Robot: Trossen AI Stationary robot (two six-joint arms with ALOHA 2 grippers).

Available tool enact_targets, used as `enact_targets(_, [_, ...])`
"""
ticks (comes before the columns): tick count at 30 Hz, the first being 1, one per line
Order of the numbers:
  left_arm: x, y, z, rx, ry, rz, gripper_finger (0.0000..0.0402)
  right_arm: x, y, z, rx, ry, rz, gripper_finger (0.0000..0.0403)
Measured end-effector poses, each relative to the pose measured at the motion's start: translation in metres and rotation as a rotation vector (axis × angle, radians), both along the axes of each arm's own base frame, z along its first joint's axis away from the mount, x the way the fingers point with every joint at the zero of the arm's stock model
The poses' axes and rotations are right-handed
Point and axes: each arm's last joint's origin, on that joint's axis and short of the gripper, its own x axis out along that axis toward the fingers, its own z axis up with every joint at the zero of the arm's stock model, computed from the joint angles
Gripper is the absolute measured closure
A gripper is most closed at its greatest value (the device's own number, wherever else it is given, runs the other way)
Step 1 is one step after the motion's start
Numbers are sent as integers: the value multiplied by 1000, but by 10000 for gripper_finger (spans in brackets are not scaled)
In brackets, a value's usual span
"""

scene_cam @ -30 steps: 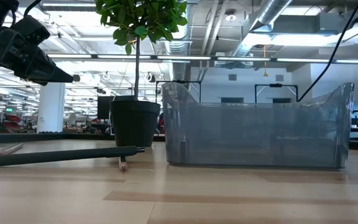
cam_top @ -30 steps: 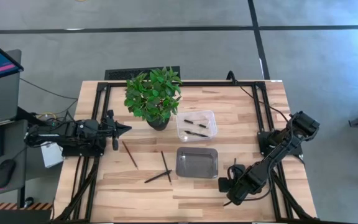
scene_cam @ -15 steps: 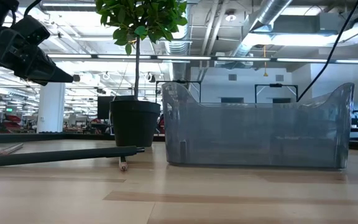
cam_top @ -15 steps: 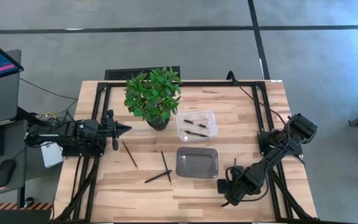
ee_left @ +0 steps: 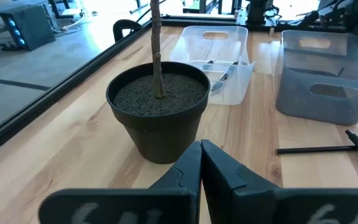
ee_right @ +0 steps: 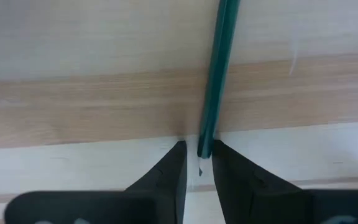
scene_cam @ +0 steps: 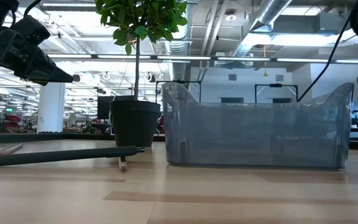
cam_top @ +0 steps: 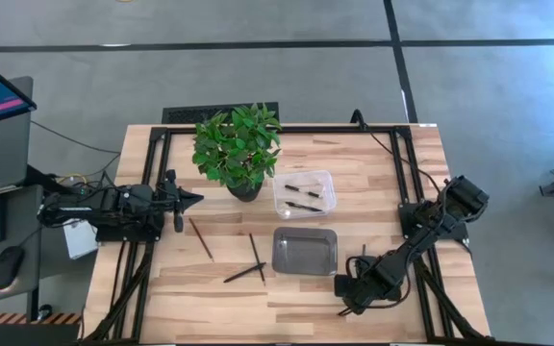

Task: Sort pens & pencils
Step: Put the green pencil into the black bin

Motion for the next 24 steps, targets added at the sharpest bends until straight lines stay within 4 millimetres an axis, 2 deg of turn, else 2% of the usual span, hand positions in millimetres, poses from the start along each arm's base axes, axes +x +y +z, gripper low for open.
enact_targets(16, [0, 0, 0, 0, 0, 0, 401, 5, -5, 0, 4, 6, -26, 352])
enact_targets(24, [0, 0, 0, 0, 1, 0, 401, 4, -5, 0, -4, 4, -23, 358])
